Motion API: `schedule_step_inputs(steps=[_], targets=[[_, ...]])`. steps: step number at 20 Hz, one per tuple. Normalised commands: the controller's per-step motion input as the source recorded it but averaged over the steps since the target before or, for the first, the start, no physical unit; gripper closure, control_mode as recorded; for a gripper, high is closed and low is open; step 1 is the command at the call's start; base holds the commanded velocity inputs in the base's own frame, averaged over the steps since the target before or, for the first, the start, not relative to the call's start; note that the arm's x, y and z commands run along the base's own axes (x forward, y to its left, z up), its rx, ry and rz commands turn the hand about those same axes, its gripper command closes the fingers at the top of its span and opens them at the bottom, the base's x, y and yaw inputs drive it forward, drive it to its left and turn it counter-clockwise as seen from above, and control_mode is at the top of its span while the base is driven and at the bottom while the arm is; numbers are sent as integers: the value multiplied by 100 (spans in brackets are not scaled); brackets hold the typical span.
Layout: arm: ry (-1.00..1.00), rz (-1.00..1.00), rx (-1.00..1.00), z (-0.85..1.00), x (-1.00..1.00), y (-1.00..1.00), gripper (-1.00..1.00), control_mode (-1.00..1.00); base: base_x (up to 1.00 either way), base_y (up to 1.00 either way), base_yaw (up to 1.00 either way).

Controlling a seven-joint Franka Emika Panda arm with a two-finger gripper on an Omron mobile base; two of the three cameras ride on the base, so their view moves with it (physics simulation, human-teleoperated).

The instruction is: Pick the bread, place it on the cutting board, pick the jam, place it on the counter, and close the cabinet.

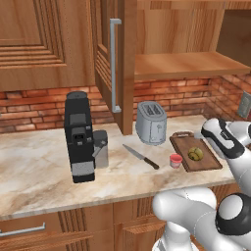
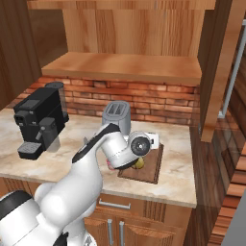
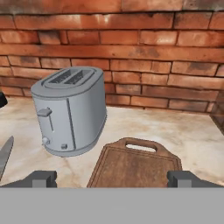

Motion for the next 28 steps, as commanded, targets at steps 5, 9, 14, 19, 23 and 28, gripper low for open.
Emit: schedule_step_inputs(steps=[5,9,14,19,23,28], targets=[[-1,0,0,44,-2,-9,-100,-100,0,0,0],[0,0,0,44,-9,-13,-100,-100,0,0,0],[0,0,0,44,-15,-16,-100,-100,0,0,0],[0,0,0,42,-18,-19,-100,-100,0,0,0],[0,0,0,36,-19,-19,-100,-100,0,0,0],[-2,0,0,25,-26,-11,-100,-100,0,0,0]])
